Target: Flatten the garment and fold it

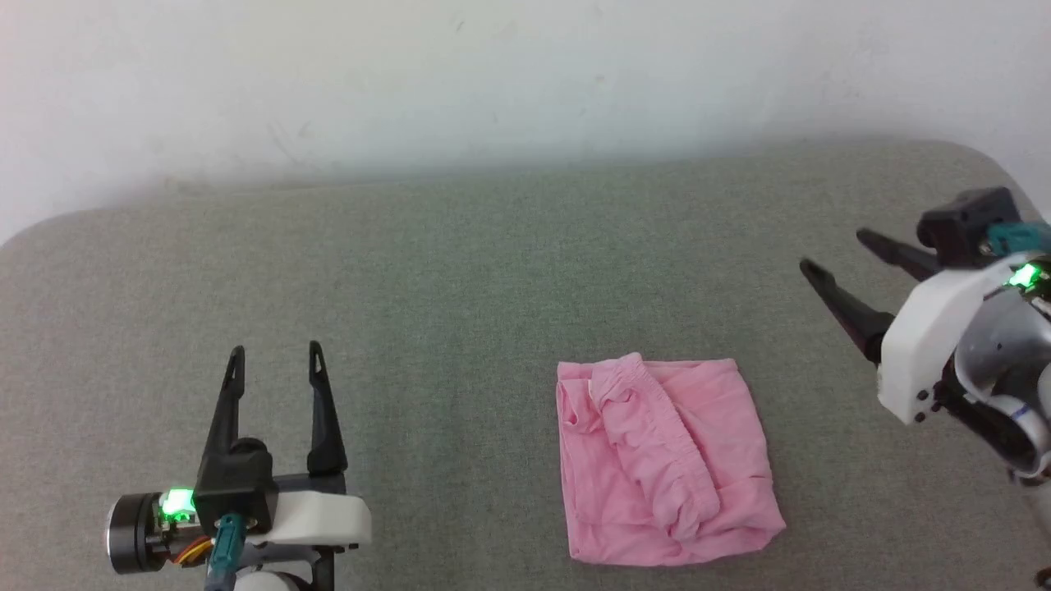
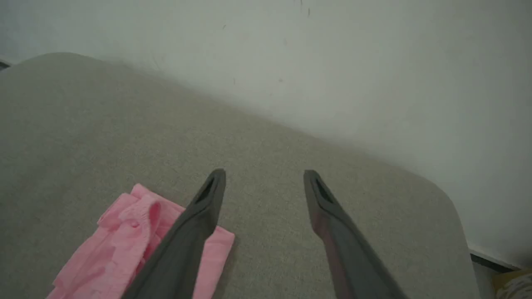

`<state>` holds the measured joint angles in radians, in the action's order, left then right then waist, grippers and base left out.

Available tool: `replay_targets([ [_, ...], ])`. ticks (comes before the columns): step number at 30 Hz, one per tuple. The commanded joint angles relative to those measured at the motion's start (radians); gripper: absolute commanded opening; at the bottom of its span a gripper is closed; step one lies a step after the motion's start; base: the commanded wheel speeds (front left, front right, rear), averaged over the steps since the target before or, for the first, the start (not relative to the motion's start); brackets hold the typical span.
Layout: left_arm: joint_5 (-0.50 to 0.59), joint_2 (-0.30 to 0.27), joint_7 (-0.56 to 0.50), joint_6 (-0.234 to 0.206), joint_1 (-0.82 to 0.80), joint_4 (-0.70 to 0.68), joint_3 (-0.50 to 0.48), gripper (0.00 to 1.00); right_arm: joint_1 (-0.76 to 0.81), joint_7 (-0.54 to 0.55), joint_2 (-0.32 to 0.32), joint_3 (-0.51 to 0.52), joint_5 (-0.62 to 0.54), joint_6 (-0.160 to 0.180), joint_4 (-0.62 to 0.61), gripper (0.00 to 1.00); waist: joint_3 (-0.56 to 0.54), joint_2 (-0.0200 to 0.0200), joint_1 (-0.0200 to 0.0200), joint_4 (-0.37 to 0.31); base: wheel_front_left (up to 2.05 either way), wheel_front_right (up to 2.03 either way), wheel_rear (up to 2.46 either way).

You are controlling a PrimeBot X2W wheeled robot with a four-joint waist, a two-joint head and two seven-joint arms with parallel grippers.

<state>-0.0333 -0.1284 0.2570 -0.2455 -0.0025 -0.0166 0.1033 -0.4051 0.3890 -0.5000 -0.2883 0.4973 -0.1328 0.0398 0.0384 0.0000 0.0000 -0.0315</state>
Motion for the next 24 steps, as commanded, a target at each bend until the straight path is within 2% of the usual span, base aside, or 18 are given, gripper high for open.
replay_targets([
  [1,0.010,0.005,0.005,0.010,-0.001,-0.005,-0.002,1.00,-0.044,0.084,-0.048,-0.044,0.055,0.002,0.009,1.00,0.015,0.0000,0.0000,0.009,0.00,0.00,0.00],
  [6,0.015,0.010,0.005,0.016,-0.024,-0.007,0.003,1.00,-0.098,0.318,-0.165,-0.217,0.190,0.002,0.045,1.00,0.050,0.0000,0.0000,0.032,0.00,0.00,0.00],
  [10,0.019,0.017,0.005,0.019,-0.044,-0.010,0.012,1.00,-0.092,0.404,-0.156,-0.271,0.318,0.002,0.111,1.00,0.085,0.0000,0.0000,0.055,0.00,0.00,0.00],
  [15,0.021,0.026,0.005,0.019,-0.077,-0.006,0.025,1.00,-0.070,0.378,-0.106,-0.297,0.384,0.002,0.226,1.00,0.131,0.0000,0.0000,0.087,0.00,0.00,0.00],
  [24,0.023,0.035,0.005,0.016,-0.106,0.003,0.035,1.00,-0.016,0.281,-0.013,-0.403,0.409,0.002,0.393,1.00,0.161,0.0000,0.0000,0.114,0.00,0.00,0.00],
])
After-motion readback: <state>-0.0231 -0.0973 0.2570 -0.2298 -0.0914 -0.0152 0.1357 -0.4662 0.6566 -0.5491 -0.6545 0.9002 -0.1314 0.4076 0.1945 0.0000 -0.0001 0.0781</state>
